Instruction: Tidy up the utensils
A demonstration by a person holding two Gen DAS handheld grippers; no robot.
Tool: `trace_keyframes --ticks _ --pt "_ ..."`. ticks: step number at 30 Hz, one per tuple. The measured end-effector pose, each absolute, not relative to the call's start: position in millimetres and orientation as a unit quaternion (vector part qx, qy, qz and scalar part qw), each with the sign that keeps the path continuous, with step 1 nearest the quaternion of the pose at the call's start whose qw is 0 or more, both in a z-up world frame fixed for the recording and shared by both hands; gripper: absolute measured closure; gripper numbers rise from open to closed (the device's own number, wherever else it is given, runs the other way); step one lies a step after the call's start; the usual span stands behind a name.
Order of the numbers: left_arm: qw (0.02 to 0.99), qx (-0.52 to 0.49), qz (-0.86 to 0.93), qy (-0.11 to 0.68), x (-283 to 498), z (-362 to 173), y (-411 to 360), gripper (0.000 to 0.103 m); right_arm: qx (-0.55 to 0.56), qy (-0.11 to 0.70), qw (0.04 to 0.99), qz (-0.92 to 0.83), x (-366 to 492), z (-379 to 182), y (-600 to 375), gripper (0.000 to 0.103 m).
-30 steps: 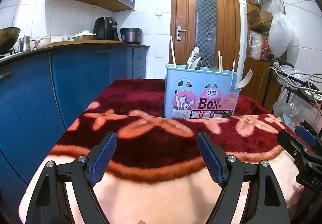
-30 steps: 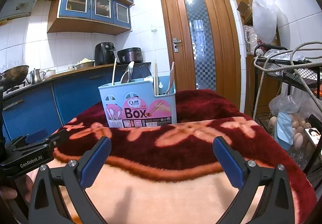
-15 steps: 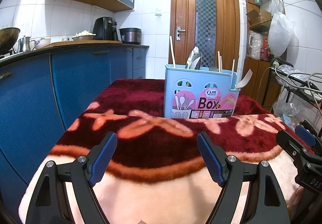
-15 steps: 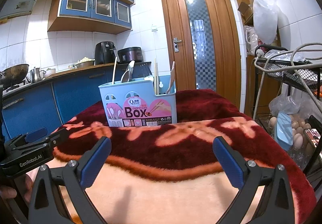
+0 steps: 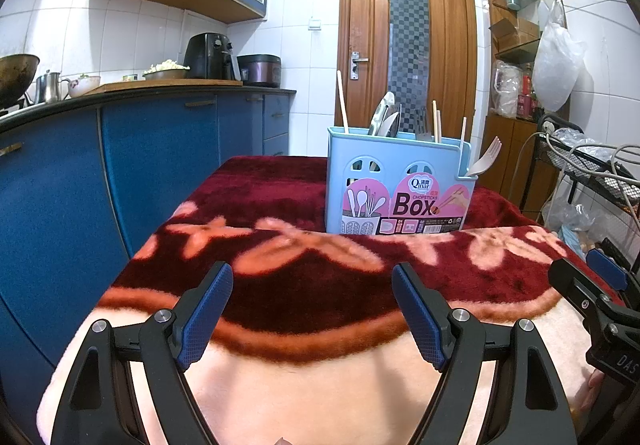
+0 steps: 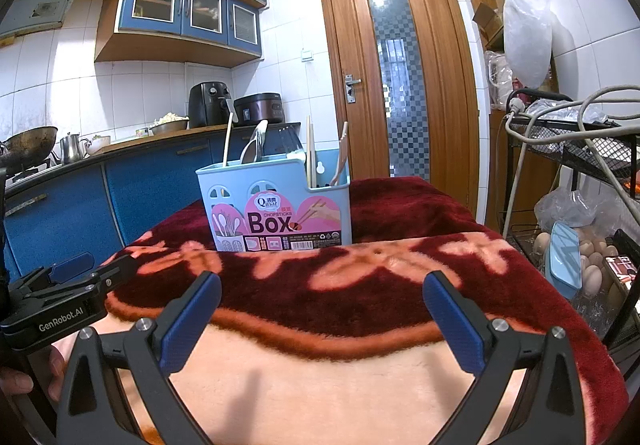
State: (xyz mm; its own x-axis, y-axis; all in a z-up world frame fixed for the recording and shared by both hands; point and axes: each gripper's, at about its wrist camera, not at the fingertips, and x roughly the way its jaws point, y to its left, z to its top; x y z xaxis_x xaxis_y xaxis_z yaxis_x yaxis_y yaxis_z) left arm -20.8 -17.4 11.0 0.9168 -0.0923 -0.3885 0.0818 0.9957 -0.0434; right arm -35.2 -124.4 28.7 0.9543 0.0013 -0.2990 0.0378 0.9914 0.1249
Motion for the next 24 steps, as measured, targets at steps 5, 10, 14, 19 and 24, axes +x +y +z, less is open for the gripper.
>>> trace_keyframes --ticks 5,10,14,19,24 --pt "0.979 -0.014 -0.044 0.199 -20.9 11.0 -17.3 0.02 0.064 0.151 0.986 -0.009 -35.0 28.8 -124.4 0.0" --pt "0.979 -0.014 -0.045 0.198 -21.5 10.8 -17.5 0.02 0.064 0.151 0.986 -0.009 -35.0 28.8 -124.5 0.0" --pt "0.979 -0.013 -0.044 0.198 -21.0 10.6 -17.9 0.02 0.064 0.152 0.986 -0.009 -34.9 28.7 -124.6 0.0" --pt "0.979 -0.014 -0.043 0.198 -21.0 10.8 -18.1 0.02 0.062 0.151 0.987 -0.009 -35.2 28.4 -124.0 0.0" --pt "0.979 -0.015 -0.045 0.197 -21.3 10.6 -16.8 0.02 0.062 0.152 0.986 -0.009 -35.4 28.4 -124.1 0.0"
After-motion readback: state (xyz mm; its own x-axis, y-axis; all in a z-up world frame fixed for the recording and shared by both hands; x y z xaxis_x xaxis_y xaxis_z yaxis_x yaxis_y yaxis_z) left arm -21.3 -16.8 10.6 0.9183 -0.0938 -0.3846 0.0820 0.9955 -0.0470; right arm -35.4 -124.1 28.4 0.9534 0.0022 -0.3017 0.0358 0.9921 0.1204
